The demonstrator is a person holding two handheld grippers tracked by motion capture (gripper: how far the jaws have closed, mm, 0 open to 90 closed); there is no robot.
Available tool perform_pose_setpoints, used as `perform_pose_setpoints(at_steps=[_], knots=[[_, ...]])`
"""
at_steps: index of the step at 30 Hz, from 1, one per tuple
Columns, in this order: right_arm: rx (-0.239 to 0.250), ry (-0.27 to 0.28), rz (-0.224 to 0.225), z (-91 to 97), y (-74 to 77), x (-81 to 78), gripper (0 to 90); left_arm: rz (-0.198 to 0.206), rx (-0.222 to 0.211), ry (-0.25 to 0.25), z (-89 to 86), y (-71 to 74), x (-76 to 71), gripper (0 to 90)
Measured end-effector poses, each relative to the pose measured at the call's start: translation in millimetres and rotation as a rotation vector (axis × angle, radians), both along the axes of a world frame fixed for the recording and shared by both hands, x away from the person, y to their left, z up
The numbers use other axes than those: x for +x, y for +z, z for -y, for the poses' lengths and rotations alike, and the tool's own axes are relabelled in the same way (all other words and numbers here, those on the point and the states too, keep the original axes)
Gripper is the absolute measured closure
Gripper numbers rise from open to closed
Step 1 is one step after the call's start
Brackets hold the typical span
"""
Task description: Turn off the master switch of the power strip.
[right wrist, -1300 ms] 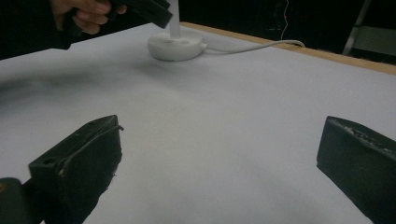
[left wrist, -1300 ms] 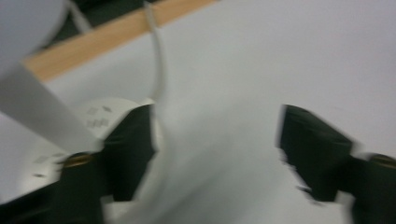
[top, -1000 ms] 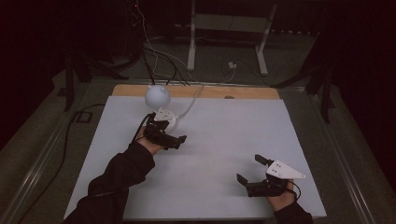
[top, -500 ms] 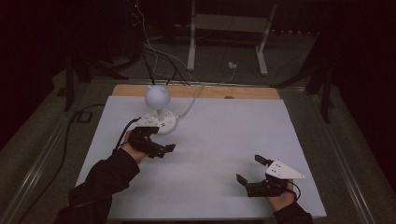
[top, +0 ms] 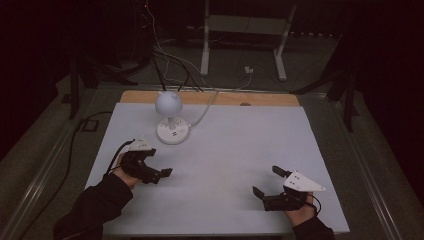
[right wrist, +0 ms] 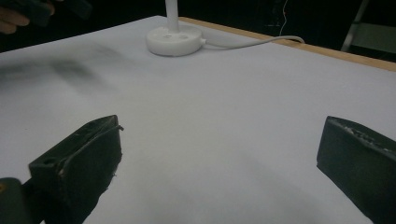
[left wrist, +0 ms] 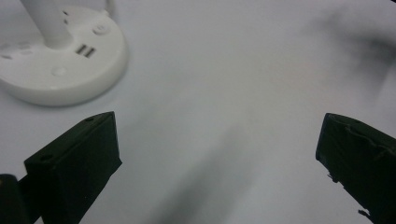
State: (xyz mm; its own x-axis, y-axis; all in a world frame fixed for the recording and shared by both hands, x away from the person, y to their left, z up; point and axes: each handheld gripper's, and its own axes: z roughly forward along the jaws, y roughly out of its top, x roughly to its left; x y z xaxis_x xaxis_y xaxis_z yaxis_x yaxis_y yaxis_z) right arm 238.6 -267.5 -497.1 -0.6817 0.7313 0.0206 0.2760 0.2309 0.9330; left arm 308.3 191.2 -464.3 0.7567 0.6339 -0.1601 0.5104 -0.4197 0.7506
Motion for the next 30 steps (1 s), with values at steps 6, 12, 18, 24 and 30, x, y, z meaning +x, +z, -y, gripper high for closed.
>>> perform_pose_setpoints(at_steps=[6, 12, 18, 24, 30], knots=[[-0.004, 0.001, -0.002, -0.7, -0.6, 0.5, 0.0, -0.003, 0.006, -0.024, -7.5, -9.5, -15.8, 0.3], [-0.006, 0.0, -0.005, -1.1, -1.4, 1.0, 0.0, 0.003, 0.022, -0.045, -12.7, -21.3, -32.5, 0.3], [-0.007, -0.001, -0.005, -0.9, -1.5, 1.2, 0.0, 0.001, 0.062, -0.061, -18.8, -37.4, -46.4, 0.3], [-0.009, 0.001, -0.008, -1.0, -1.8, 1.2, 0.0, 0.009, 0.081, -0.068, -27.5, -44.2, -57.2, 0.3], [-0.005, 0.002, -0.009, 0.0, -1.7, 1.3, 0.0, 0.037, 0.084, -0.072, -41.7, -51.1, -66.0, 0.4]])
